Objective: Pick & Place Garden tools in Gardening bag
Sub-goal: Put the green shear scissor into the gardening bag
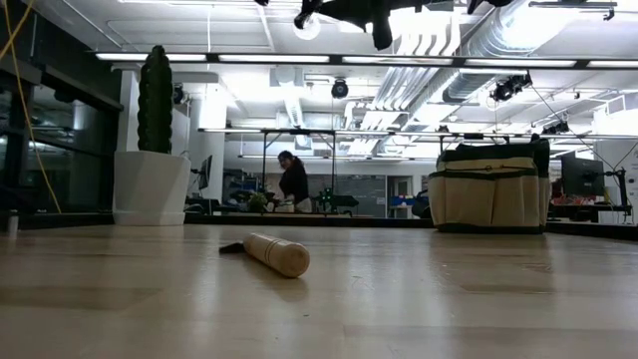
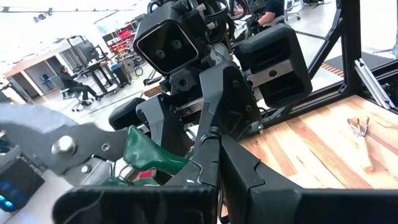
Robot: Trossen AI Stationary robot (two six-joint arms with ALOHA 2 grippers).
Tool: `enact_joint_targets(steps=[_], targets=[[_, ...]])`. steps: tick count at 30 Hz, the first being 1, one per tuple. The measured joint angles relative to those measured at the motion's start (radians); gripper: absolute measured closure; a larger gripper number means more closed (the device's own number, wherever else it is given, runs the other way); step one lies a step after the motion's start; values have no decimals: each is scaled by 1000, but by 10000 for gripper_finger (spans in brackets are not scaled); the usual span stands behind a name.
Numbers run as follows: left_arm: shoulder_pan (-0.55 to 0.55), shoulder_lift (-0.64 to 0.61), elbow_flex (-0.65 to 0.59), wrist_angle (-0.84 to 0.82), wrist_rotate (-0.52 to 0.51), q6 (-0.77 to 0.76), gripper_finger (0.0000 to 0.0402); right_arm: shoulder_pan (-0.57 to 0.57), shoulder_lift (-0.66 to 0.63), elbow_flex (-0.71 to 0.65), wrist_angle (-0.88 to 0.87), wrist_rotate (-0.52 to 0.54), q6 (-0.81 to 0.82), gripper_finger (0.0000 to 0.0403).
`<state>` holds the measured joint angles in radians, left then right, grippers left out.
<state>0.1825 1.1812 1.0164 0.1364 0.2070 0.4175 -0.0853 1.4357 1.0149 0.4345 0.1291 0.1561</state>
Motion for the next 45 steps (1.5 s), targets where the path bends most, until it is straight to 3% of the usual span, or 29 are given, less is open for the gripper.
enact_joint_targets(steps=[25, 45], targets=[[0, 0, 0, -4, -38, 5, 401, -2, 1, -2, -134, 3, -24, 269], [0, 2, 0, -10, -52, 8, 401, 16, 0, 0, -133, 4, -78, 269]])
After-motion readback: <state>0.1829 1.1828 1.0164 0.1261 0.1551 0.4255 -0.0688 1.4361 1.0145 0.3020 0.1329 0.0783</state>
